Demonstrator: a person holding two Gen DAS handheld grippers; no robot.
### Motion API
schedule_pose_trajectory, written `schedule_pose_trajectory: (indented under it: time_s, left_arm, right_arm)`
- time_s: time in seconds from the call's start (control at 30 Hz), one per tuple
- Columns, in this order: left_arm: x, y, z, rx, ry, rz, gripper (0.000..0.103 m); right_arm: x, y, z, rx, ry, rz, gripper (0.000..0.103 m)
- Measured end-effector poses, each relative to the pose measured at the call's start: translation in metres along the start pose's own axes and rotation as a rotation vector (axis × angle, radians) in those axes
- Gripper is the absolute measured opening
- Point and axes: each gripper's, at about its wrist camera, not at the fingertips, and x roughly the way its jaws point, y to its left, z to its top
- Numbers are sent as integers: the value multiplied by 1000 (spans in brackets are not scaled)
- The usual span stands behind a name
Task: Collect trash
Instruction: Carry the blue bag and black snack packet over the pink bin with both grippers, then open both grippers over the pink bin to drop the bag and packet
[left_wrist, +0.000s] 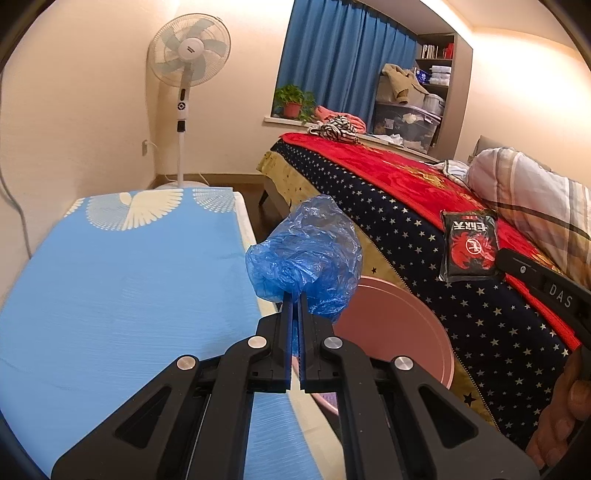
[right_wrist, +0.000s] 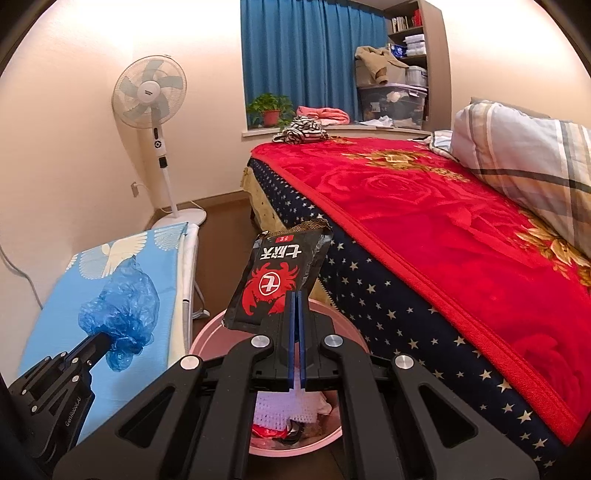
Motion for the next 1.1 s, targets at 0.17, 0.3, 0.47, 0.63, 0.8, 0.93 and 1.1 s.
schedule_pose_trajectory:
  time_s: [0.17,0.3,0.47,0.63,0.8,0.93,1.1]
  left_arm:
    - [12,-7,-2,6,13,-17,2]
    - [19,-12,-4,9,21,-30,2]
    - [28,-16,-7,9,36,-50,2]
    - [36,-18,-10,4,52,-63,2]
    - [43,-21,-13,3,70,-84,2]
    - [50,-23,-15,8,95,-112,9]
    - [51,-20,-16,4,102,-118,47]
  right_arm:
    - [6,-3,-3,4,9,-12,2]
    - [11,-6,-4,7,16,-21,2]
    - [19,-8,-6,10,29,-30,2]
    - [25,-10,-8,18,41,-36,2]
    - [29,-12,-10,23,51,-40,1]
    - [34,-19,-12,51,71,-36,6]
    - [32,-25,-10,81,63,-58,30]
